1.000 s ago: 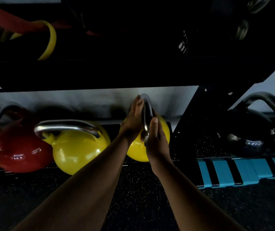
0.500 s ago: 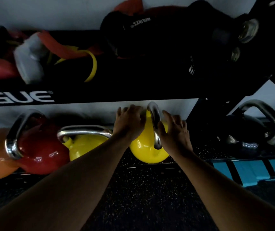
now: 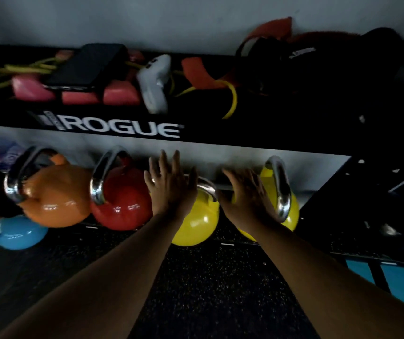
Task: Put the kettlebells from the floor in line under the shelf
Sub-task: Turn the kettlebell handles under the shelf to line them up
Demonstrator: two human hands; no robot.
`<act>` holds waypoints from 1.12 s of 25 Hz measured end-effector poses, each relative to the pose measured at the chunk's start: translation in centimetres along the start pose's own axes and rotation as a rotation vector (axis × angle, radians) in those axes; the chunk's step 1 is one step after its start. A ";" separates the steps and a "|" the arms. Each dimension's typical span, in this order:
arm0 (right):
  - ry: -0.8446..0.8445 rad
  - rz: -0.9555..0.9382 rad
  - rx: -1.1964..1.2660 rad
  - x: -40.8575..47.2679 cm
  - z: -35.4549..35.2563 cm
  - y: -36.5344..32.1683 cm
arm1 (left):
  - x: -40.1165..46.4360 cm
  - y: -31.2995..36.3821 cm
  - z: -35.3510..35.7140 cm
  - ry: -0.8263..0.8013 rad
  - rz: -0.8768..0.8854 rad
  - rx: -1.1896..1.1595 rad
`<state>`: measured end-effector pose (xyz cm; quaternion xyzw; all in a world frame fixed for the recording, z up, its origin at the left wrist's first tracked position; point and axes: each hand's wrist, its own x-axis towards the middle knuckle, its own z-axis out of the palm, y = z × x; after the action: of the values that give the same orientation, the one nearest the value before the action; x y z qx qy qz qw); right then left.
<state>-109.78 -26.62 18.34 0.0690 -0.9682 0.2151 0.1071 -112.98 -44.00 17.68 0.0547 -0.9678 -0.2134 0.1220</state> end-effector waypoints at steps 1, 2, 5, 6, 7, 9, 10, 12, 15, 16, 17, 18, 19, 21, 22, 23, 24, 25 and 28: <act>-0.057 0.015 0.019 0.5 1.0 -0.9 | -0.1 -1.1 -0.4 -0.008 -0.072 -0.061; -0.106 0.047 0.031 1.1 2.0 -1.8 | -0.1 -2.2 -0.6 -0.027 -0.131 -0.121; -0.199 0.119 0.050 2.5 5.0 -3.8 | 0.1 -4.7 -0.3 -0.127 -0.302 -0.291; -0.229 0.143 0.061 2.8 5.8 -4.1 | -0.2 -4.9 0.0 -0.172 -0.352 -0.304; -0.252 0.168 0.077 3.0 6.3 -4.3 | -0.7 -4.8 0.5 -0.204 -0.386 -0.306; -0.235 0.193 0.126 3.3 6.6 -4.4 | -1.6 -4.3 1.0 -0.199 -0.409 -0.352; -0.191 0.207 0.149 3.4 6.6 -4.4 | -1.5 -4.2 1.1 -0.191 -0.392 -0.394; -0.044 0.262 0.202 2.8 6.5 -5.1 | 0.4 -5.2 1.7 -0.243 -0.286 -0.478; 0.032 0.335 0.288 1.0 7.0 -6.7 | 4.9 -7.0 2.1 -0.467 -0.064 -0.564; -0.007 0.343 0.334 0.7 7.3 -6.9 | 5.3 -7.2 2.3 -0.488 -0.042 -0.586; -0.063 0.364 0.423 0.7 7.3 -7.0 | 5.1 -6.8 2.3 -0.491 -0.043 -0.632; -0.116 0.406 0.568 0.9 7.2 -7.0 | 4.4 -6.4 2.5 -0.502 -0.054 -0.689; -0.146 0.456 0.729 1.2 7.1 -7.1 | 3.5 -6.1 2.8 -0.509 -0.068 -0.735; -0.118 0.499 0.948 1.7 7.2 -7.7 | 3.0 -5.6 2.7 -0.508 -0.075 -0.804; -0.083 0.509 1.021 1.8 7.7 -8.2 | 3.4 -5.5 2.4 -0.500 -0.059 -0.841; -0.043 0.528 1.099 1.9 8.2 -8.8 | 4.2 -5.4 2.0 -0.502 -0.031 -0.864; -0.004 0.550 1.170 2.1 8.8 -9.3 | 4.9 -5.2 1.6 -0.522 -0.018 -0.896; 0.030 0.566 1.209 2.4 9.3 -9.7 | 5.6 -5.2 1.6 -0.544 -0.031 -0.928; 0.074 0.592 1.221 2.7 10.1 -10.2 | 6.2 -5.0 2.8 -0.604 -0.052 -1.001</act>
<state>-112.34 -40.37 14.09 -0.1581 -0.6470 0.7457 0.0186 -119.42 -48.43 14.43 -0.0491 -0.7394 -0.6537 -0.1534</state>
